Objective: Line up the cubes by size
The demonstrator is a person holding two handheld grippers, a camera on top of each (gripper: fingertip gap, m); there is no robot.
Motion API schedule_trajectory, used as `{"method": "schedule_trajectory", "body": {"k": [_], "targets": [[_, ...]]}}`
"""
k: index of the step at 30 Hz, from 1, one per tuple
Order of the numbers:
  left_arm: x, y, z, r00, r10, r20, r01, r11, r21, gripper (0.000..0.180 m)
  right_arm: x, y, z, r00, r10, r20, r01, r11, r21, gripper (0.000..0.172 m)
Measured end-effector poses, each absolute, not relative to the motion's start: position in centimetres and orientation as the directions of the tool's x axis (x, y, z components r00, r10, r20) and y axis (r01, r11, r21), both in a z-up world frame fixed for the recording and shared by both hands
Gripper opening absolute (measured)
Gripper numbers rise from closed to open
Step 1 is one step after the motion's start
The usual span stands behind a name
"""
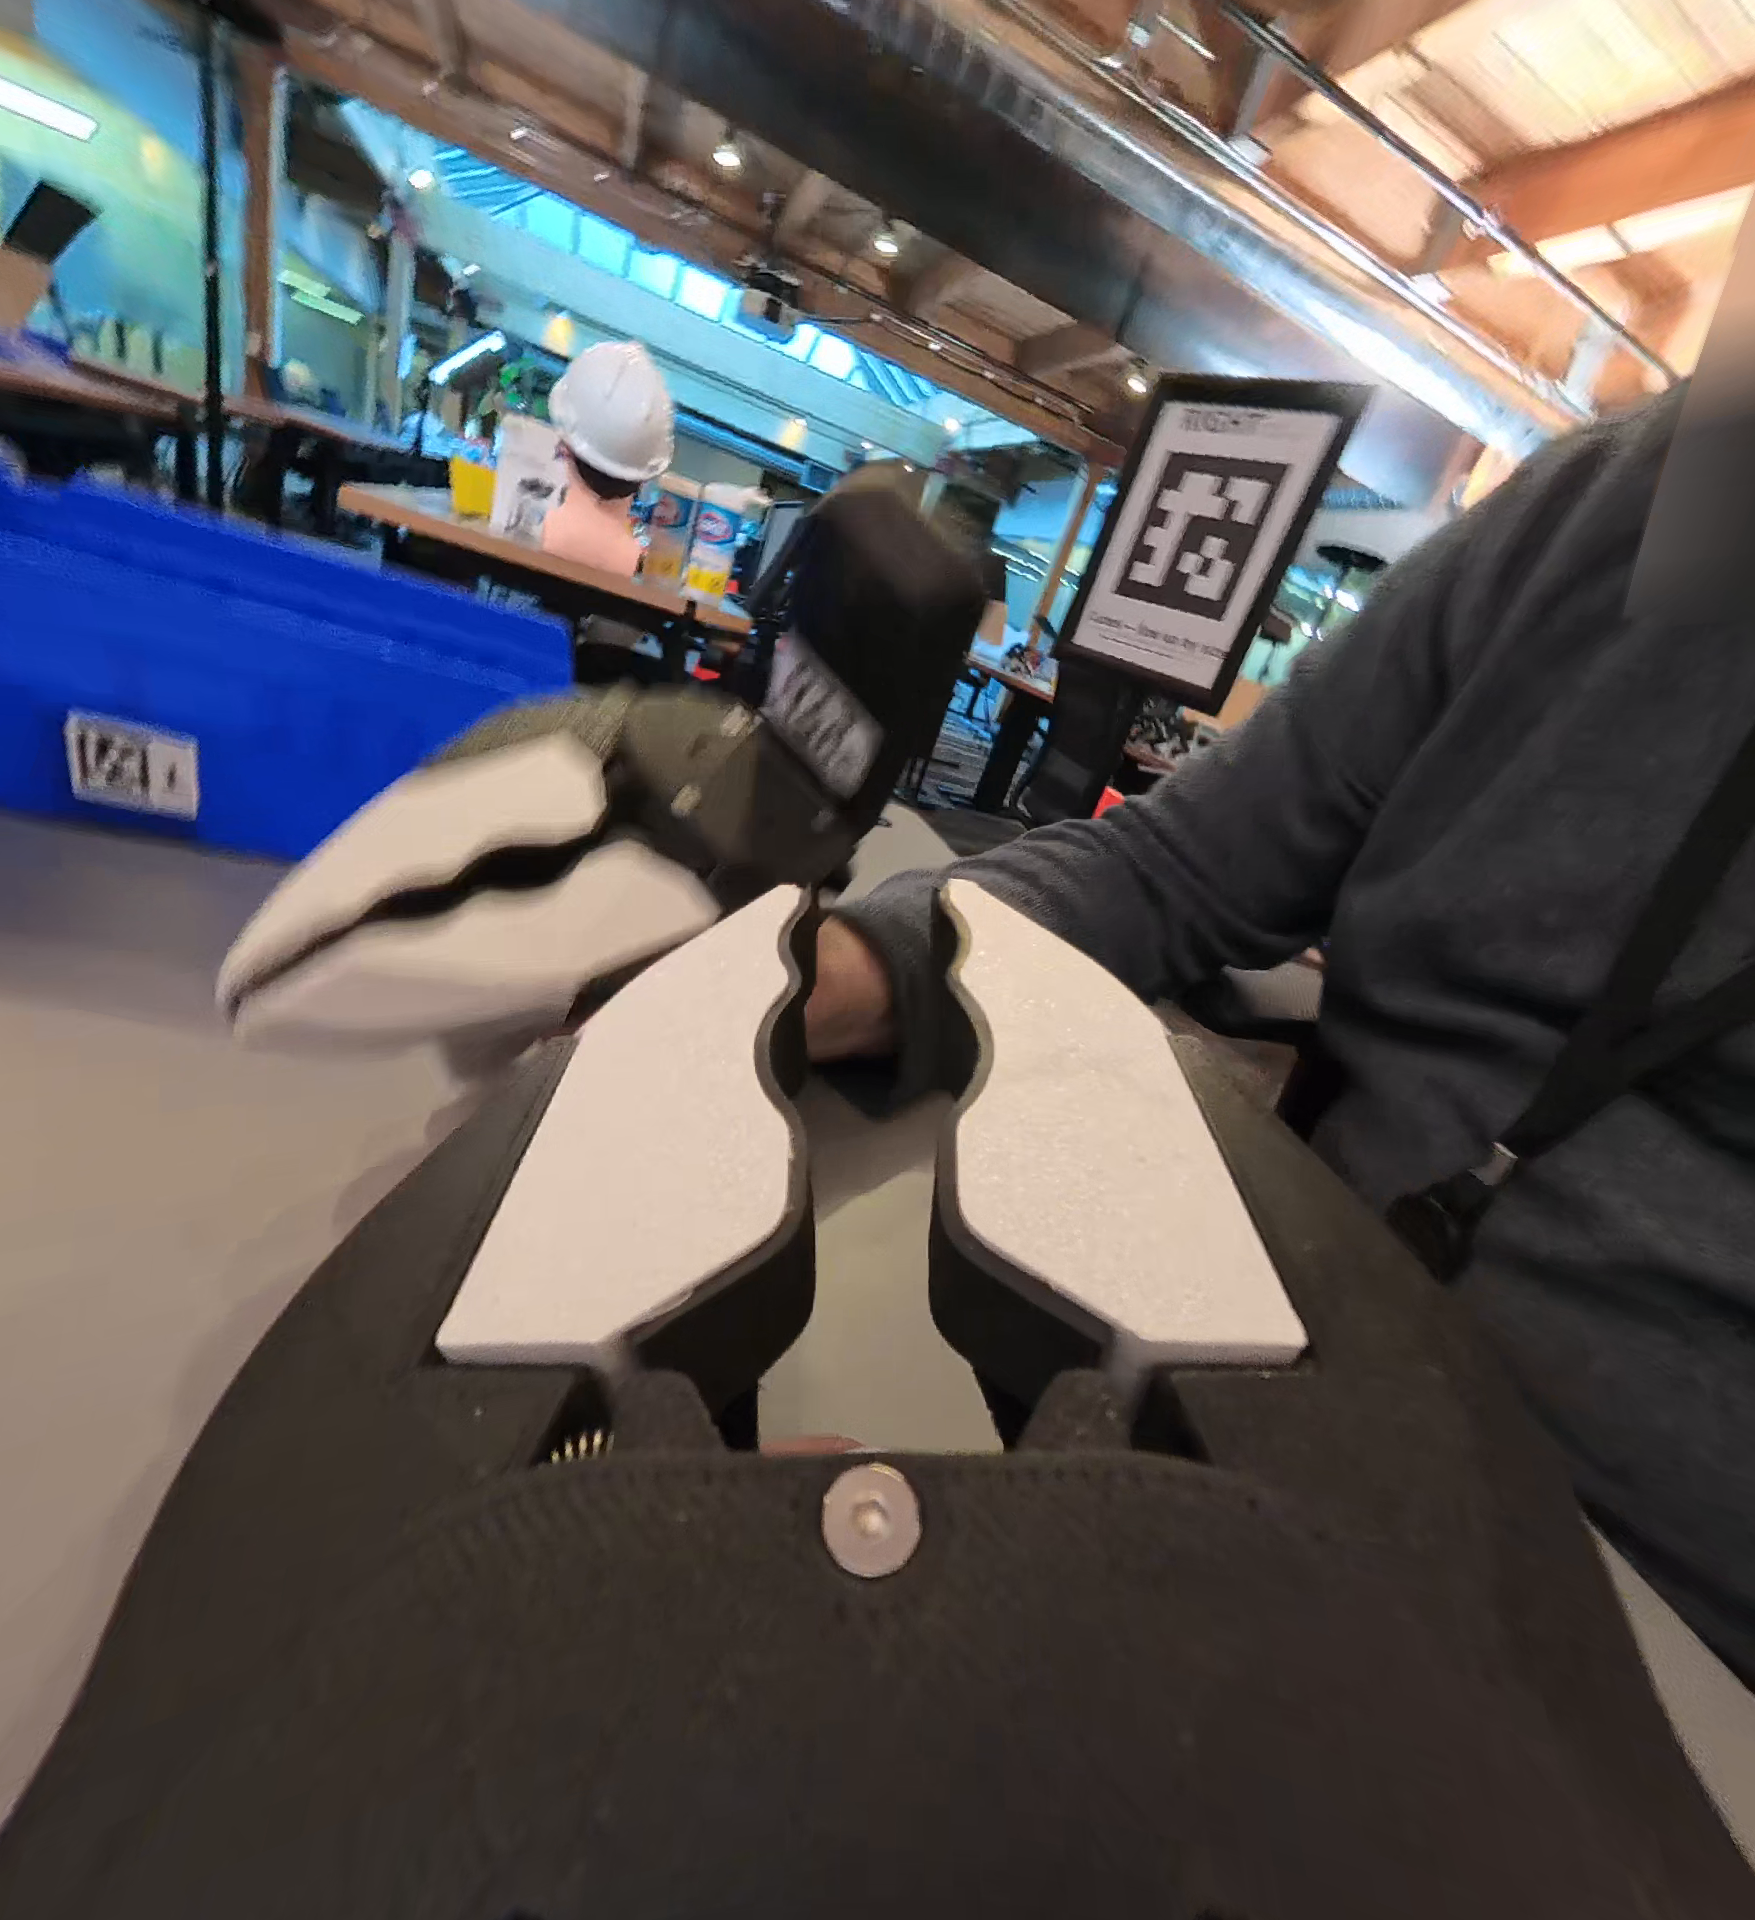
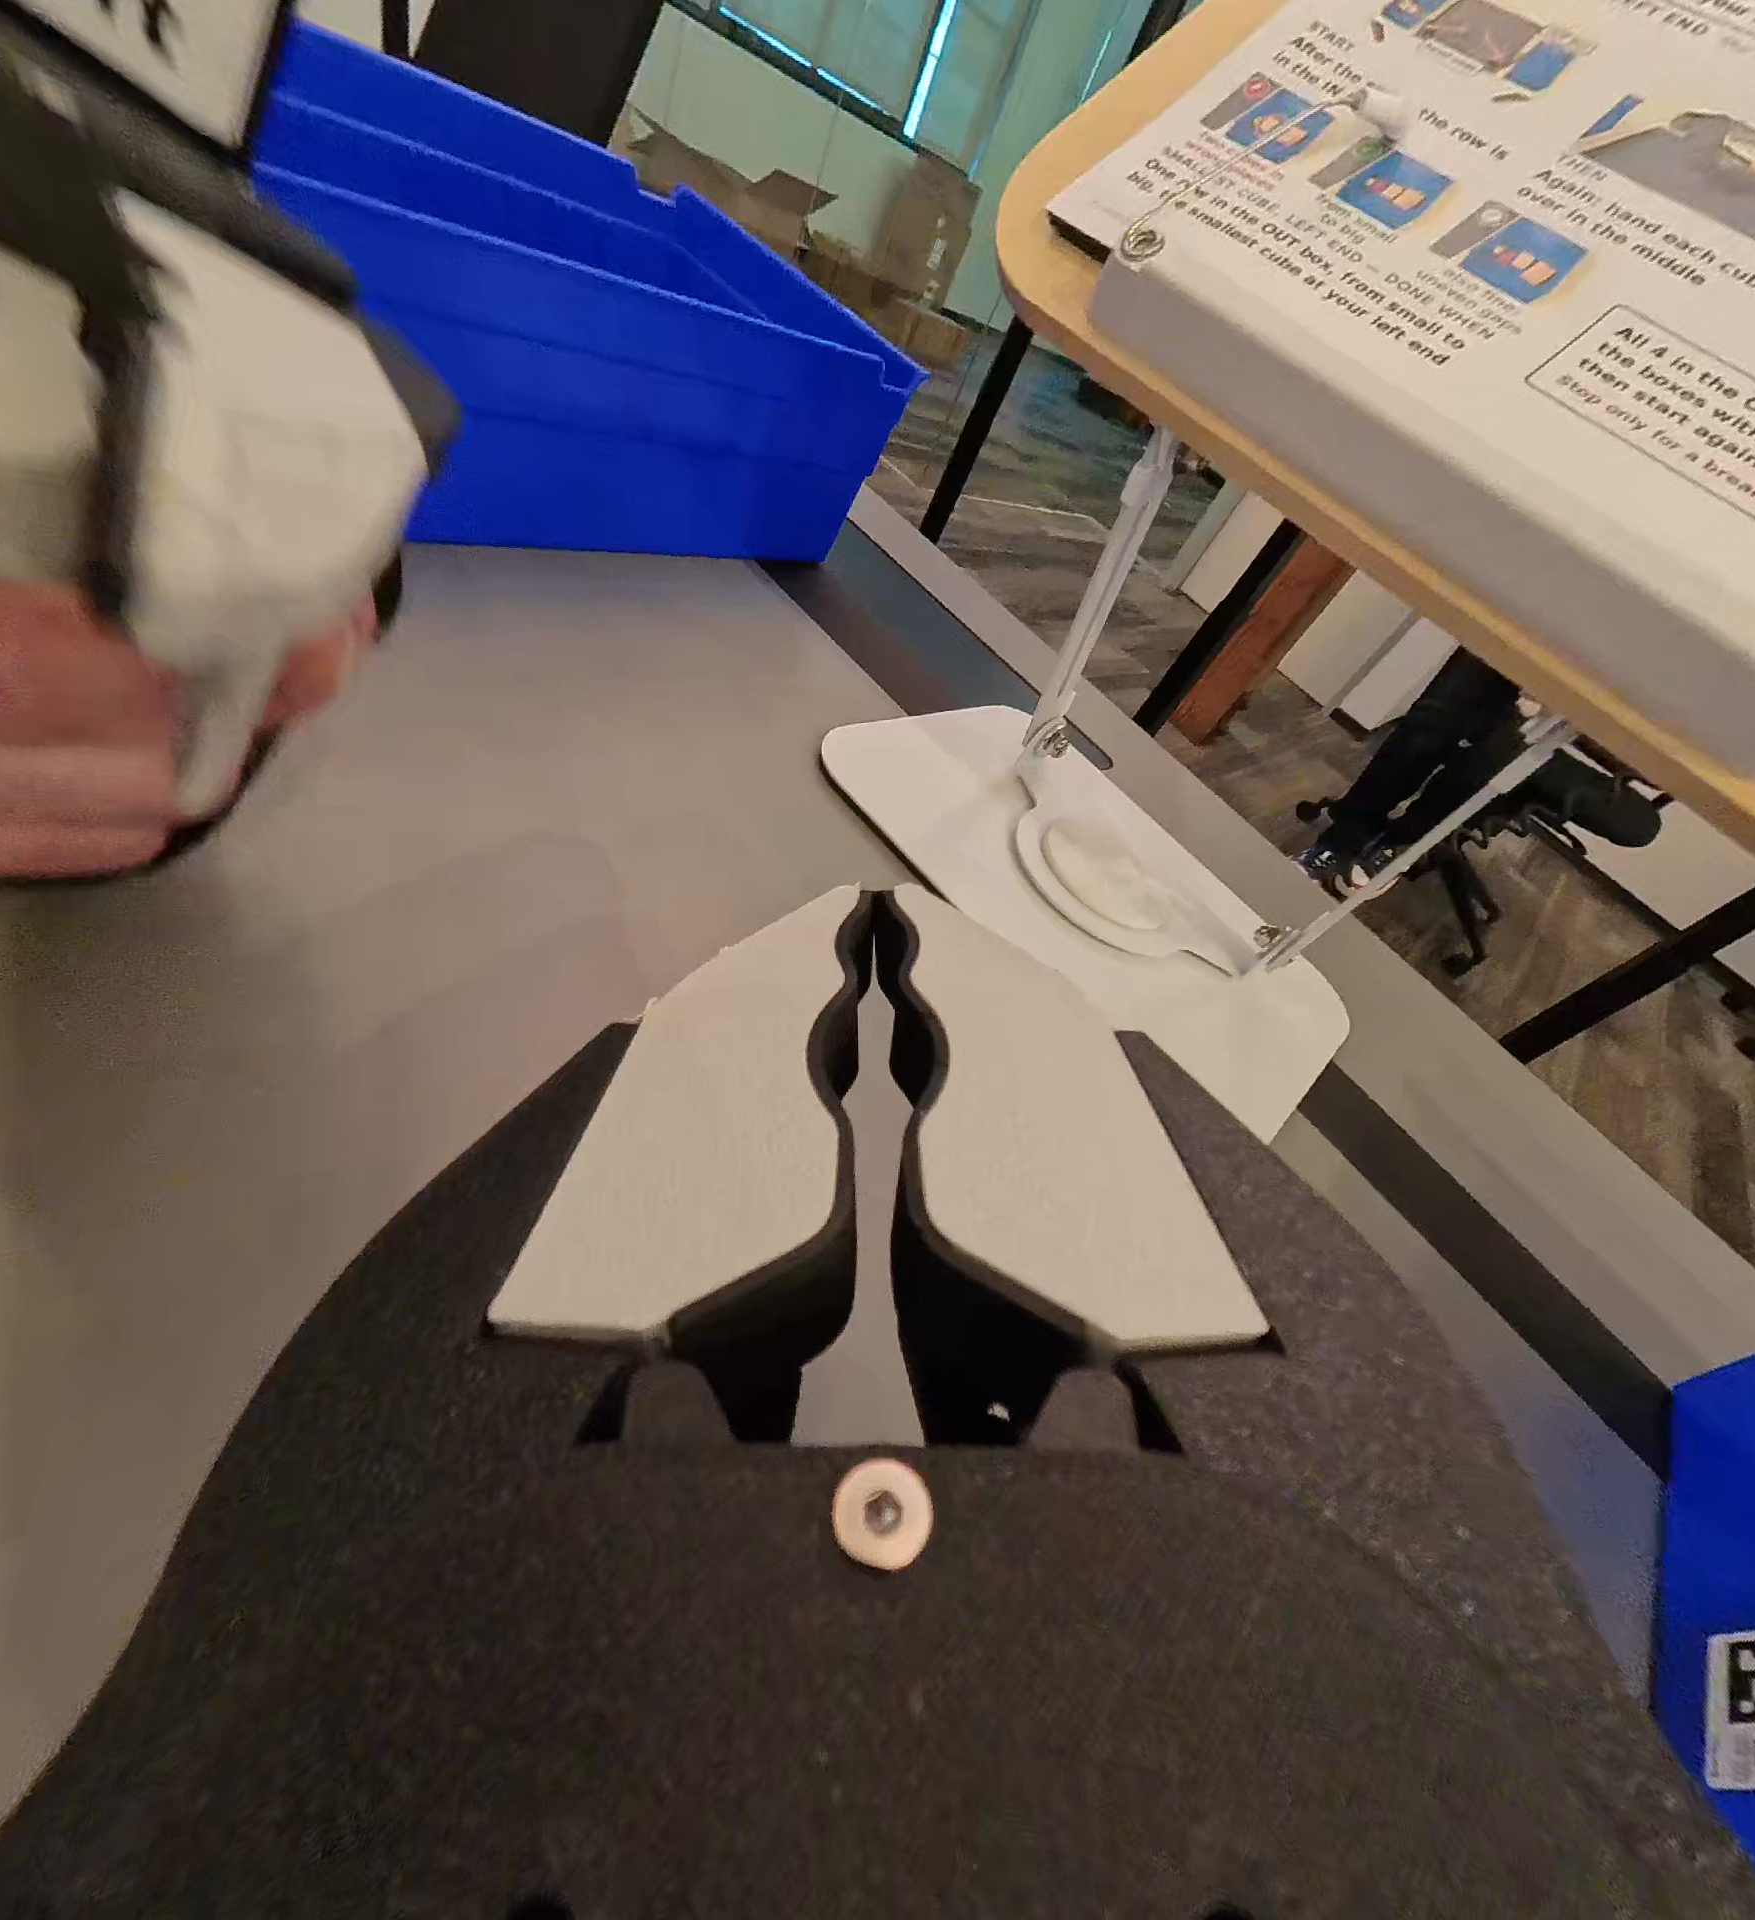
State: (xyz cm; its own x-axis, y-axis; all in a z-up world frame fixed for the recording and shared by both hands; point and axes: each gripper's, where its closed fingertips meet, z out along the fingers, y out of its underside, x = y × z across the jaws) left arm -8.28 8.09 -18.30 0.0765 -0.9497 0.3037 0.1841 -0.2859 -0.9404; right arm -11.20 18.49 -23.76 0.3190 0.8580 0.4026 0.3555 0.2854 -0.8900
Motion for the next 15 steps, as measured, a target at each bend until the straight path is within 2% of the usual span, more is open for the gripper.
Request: {"method": "schedule_trajectory", "body": {"k": [4,9,12,15], "targets": [[-10.0,6.7,-14.5,0.153,-0.975,0.162,0.136,-0.141,-0.981,0.026,-11.6,18.4,-24.9,0.281,0.864,0.419,0.388,0.297,-0.873,0.000],[-17.1,6.5,-10.2,0.460,-0.884,-0.081,-0.040,0.071,-0.997,0.035,-11.7,18.2,-25.3,0.253,0.871,0.422,0.397,0.304,-0.866,0.000],[-23.4,7.6,-8.5,0.624,-0.772,-0.123,-0.104,0.073,-0.992,0.037,-11.9,18.0,-25.6,0.238,0.871,0.431,0.409,0.312,-0.858,0.000],[-30.0,9.7,-8.9,0.750,-0.645,-0.147,-0.205,-0.015,-0.979,0.037,-11.9,18.1,-25.7,0.234,0.875,0.425,0.415,0.305,-0.857,0.000]]}}
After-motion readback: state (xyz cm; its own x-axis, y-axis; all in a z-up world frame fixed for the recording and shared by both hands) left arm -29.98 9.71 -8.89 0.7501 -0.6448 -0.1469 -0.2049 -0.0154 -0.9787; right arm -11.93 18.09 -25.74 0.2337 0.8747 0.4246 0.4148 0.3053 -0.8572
